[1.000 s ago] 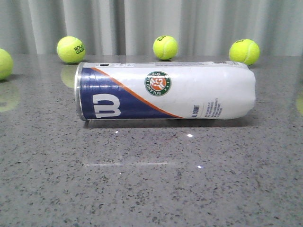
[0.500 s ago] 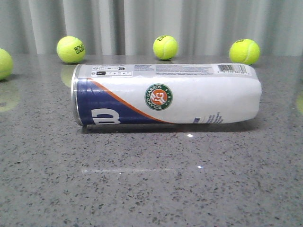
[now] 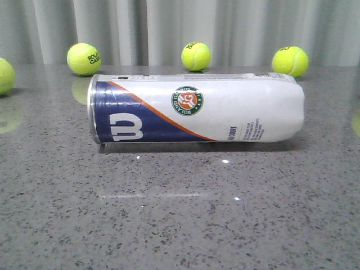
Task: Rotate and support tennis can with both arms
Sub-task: 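Open the right gripper and withdraw it from the can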
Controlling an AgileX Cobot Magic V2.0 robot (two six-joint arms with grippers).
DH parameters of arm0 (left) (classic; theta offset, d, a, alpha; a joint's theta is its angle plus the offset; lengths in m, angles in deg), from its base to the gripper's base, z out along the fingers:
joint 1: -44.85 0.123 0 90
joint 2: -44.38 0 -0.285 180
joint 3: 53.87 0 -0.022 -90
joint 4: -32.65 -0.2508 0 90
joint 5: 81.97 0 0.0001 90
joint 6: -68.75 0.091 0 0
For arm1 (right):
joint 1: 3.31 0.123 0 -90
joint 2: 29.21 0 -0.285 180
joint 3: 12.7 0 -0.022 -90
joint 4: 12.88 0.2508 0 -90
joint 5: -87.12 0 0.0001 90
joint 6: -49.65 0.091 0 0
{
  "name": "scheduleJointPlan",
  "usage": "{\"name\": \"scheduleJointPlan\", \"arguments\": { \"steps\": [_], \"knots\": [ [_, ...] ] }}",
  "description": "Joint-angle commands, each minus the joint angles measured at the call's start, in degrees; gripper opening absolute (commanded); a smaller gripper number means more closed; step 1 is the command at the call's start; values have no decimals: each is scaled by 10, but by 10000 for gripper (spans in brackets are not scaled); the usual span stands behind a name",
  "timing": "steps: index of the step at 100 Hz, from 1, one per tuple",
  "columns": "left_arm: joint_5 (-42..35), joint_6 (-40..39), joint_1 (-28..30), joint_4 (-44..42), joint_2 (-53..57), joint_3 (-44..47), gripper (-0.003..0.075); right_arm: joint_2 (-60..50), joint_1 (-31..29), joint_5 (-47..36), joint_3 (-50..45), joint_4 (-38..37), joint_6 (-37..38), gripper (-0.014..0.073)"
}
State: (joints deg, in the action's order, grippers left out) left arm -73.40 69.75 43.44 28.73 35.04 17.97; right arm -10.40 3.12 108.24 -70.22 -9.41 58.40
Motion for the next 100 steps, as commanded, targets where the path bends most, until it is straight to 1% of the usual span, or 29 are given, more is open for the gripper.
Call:
{"name": "scheduleJointPlan", "arguments": {
  "steps": [1, 25, 47, 53, 58, 65, 69, 70, 72, 77, 82, 87, 96, 100],
  "knots": [
    [-21, -3, -2, 3, -41, -65, -21, 4, -2, -41, 14, 2, 0, -64],
    [99, -3, -2, 3, -183, -193, -21, 4, -2, -41, 14, 2, 0, -64],
    [203, -3, -2, 3, -312, -286, -20, 4, -2, -41, 14, 2, 0, -64],
    [234, -3, -2, 4, -346, -309, -9, 4, -2, -41, 14, 2, 0, -64],
    [250, -3, -2, 9, -370, -327, 33, 4, -2, -41, 14, 2, 0, -64],
    [260, -3, -2, 17, -398, -349, 142, 4, -2, -41, 14, 2, 0, -64],
    [263, -3, -2, 19, -410, -360, 232, 4, -2, -41, 14, 2, 0, -64],
    [266, -3, -2, 21, -415, -362, 264, 4, -2, -41, 14, 2, 0, -64],
    [268, -3, -2, 24, -422, -367, 298, 4, -2, -41, 14, 2, 0, -64],
    [274, -3, -2, 34, -437, -378, 427, 4, -2, -41, 14, 2, 0, -64],
    [284, -3, -2, 55, -452, -391, 510, 4, -2, -41, 14, 2, 0, -64],
    [298, -3, -2, 87, -467, -402, 548, 4, -2, -41, 14, 2, 0, -64],
    [324, 4, -2, 172, -501, -419, 543, 4, -2, -41, 14, 2, 0, -64],
    [334, 22, -2, 207, -517, -424, 543, 4, -2, -41, 14, 2, 0, -64]
  ]
}}
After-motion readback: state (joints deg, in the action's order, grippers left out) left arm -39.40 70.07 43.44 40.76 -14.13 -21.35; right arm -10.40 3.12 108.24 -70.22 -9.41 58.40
